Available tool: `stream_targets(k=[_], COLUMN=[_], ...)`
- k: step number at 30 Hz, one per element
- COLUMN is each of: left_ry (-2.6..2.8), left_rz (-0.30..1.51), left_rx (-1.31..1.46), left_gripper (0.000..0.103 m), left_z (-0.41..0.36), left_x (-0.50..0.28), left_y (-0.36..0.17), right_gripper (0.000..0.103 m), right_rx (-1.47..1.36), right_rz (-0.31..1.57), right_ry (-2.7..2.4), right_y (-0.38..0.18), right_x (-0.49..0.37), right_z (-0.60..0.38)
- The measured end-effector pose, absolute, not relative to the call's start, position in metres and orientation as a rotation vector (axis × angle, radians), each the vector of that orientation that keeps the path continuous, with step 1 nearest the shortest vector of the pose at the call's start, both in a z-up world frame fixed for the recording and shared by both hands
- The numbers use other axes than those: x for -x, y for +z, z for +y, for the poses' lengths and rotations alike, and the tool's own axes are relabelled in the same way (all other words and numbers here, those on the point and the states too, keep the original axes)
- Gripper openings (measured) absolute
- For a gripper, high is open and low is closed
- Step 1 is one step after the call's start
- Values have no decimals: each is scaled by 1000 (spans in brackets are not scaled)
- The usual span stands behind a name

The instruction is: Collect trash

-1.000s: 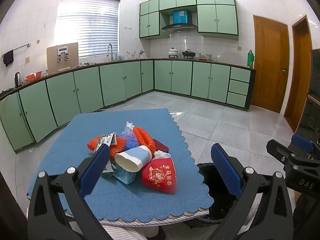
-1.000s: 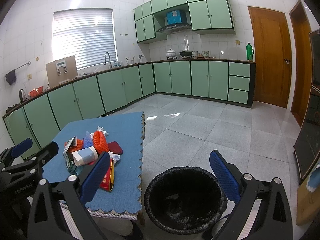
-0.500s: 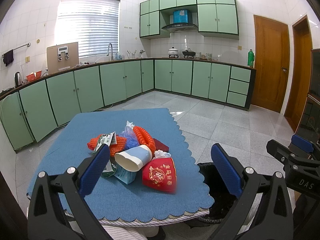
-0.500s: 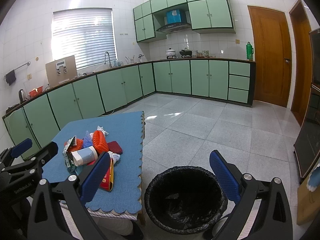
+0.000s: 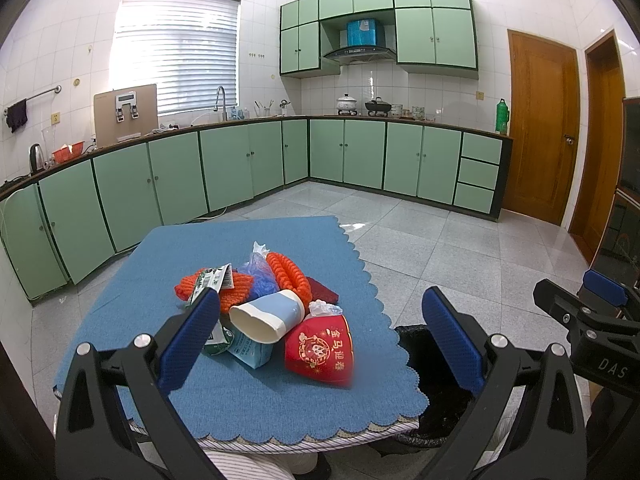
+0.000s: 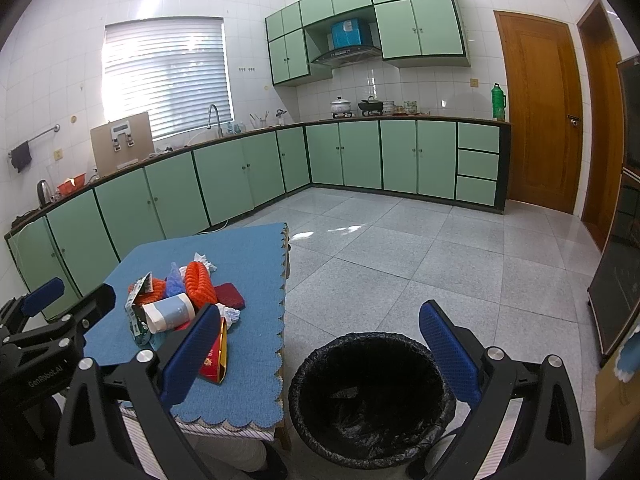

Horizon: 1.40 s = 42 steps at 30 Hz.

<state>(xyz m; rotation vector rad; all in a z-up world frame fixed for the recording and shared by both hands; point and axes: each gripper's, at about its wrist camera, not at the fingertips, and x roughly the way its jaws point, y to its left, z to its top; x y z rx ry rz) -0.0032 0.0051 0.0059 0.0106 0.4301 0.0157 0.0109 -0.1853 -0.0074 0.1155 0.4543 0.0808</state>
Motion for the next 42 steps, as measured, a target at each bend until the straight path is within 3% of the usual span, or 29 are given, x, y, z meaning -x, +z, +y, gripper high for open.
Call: stream_targets(k=[26, 33, 42], left_ry=[17, 94, 229], left_rz=[445, 420, 534], left_rx=[7, -8, 12], left_gripper=[98, 98, 98], left_z=[12, 47, 111], left_x=[-6, -15, -40], left_y=[-4, -10, -43], right_gripper=[97, 97, 97], right_rx=[-110, -97, -61], right_rz=[456, 465, 498], right_ry=[68, 96, 171], right_y=[-14, -25, -54], right_x=[-19, -35, -66], right_z=[-183, -169, -123])
